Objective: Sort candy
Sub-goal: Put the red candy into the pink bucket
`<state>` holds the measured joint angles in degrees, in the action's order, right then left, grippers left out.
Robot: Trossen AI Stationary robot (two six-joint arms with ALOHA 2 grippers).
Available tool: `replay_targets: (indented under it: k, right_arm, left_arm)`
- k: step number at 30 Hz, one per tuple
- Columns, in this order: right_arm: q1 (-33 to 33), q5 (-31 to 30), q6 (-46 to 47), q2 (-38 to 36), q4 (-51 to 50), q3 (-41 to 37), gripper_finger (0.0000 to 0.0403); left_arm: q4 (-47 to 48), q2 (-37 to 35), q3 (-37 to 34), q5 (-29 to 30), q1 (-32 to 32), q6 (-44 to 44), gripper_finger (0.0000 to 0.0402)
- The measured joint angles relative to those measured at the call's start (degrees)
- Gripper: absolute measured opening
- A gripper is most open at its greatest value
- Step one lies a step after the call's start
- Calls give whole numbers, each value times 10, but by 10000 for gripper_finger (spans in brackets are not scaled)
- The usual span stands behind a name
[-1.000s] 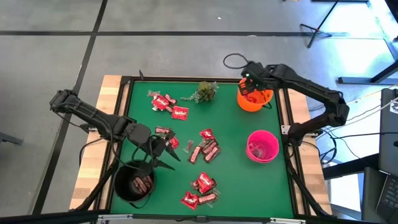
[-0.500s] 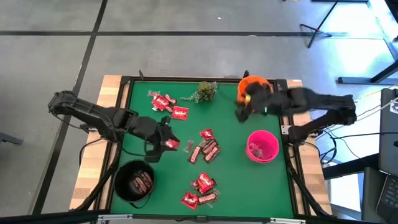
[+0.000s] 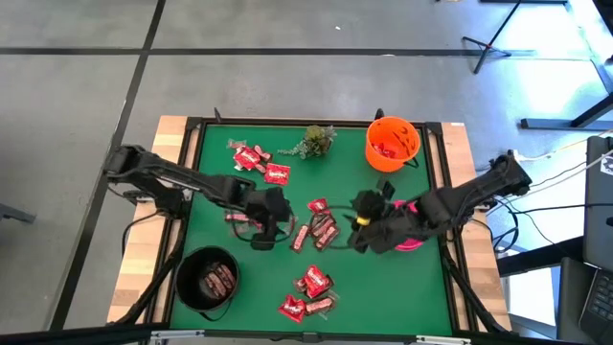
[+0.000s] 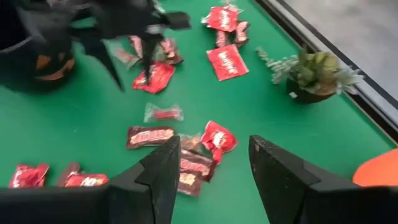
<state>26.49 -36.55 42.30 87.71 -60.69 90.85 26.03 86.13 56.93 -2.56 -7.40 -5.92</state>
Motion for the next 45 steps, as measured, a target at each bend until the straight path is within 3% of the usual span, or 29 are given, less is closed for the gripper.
replay_targets:
  k: [10, 27, 40, 45]
  right_arm:
    - [17, -4, 25, 13, 8, 0, 186]
    - [16, -4, 26, 13, 12, 0, 186]
    - [17, 0, 26, 13, 39, 0, 186]
    - [17, 5, 26, 13, 40, 0, 186]
  left_arm:
    - [-16, 100, -1, 22, 12, 8, 167]
    - [-45, 107, -1, 12, 49, -112, 167]
    - [-91, 192, 2, 1, 49, -162, 167]
    - [-87, 183, 1, 20, 48, -142, 129]
